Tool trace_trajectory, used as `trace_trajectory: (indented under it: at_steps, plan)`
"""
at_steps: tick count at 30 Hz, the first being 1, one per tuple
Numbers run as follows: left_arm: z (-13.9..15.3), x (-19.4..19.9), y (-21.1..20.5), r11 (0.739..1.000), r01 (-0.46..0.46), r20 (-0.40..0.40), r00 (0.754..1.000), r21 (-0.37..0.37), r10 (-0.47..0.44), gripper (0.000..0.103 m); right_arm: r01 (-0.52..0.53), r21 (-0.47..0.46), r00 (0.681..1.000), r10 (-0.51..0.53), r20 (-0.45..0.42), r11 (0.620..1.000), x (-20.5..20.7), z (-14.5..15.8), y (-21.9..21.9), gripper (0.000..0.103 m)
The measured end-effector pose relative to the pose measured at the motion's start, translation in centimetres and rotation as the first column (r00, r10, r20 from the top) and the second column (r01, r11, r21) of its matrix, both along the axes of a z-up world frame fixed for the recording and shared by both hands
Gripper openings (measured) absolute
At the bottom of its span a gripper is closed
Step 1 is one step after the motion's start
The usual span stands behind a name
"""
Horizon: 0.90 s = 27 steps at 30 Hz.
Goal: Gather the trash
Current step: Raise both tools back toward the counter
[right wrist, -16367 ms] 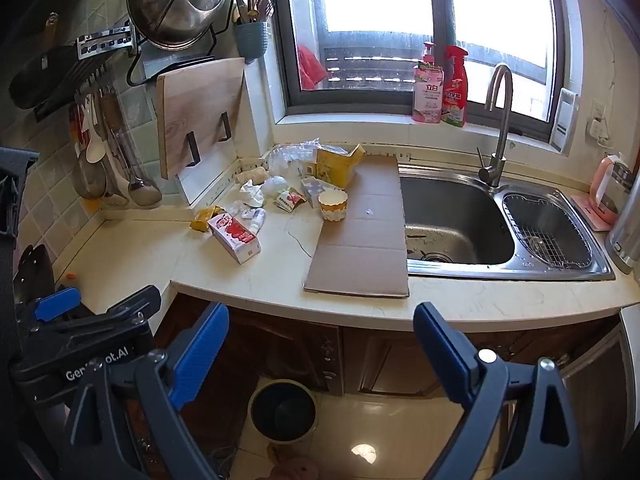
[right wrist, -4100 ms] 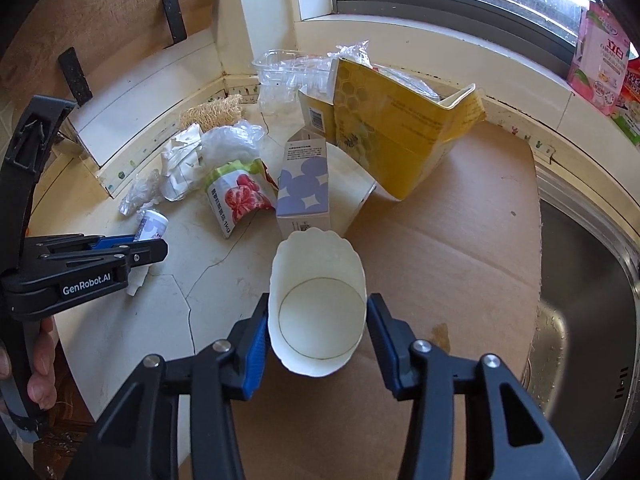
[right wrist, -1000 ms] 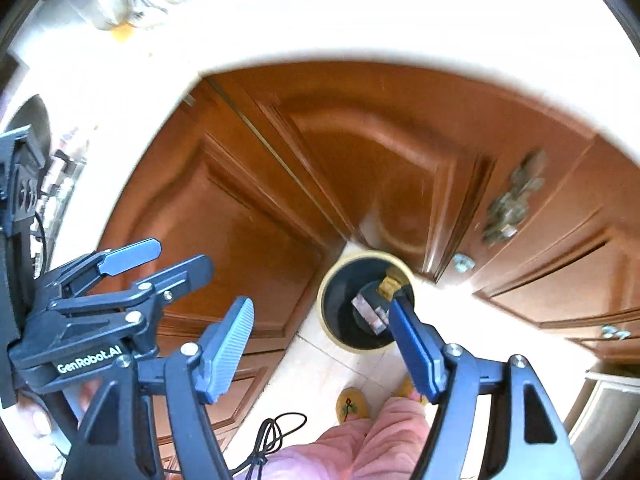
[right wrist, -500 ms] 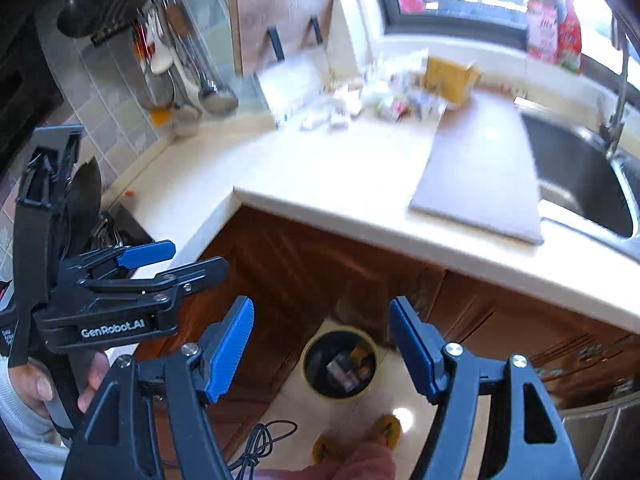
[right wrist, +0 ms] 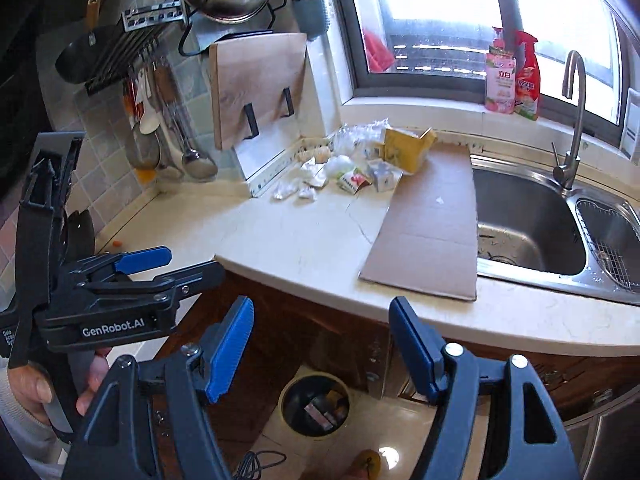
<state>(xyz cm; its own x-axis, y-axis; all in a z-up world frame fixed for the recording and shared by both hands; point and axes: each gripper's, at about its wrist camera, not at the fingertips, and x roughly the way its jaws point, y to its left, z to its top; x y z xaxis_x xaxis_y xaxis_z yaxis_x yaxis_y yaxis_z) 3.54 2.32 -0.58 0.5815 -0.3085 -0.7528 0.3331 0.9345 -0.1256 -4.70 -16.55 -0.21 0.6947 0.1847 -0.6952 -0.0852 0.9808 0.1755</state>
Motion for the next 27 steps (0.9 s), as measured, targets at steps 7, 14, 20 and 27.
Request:
trace_trajectory:
  at_steps: [7,14,20,27]
  plan:
    - [2.6,0.5,0.3,1.000,0.006,0.070,0.998,0.001,-0.006,0.083,0.039,-0.015,0.999,-0.039,0.034,0.999,1.4,1.5,-0.6,0.071]
    - [4.4,1.9,0.0,1.000,0.003,0.123,0.992,0.007,-0.004,0.083,0.089,0.020,0.996,-0.089,0.022,0.996,3.7,2.4,-2.0,0.071]
    - [4.9,3.9,-0.6,1.000,-0.008,0.162,0.987,0.017,0.005,0.090,0.105,0.028,0.994,-0.105,0.015,0.994,7.3,3.0,-3.5,0.071]
    - [4.0,9.8,-2.1,0.999,-0.053,0.132,0.990,0.002,0.052,0.091,0.090,0.070,0.996,-0.088,-0.029,0.993,14.9,2.0,-6.4,0.071]
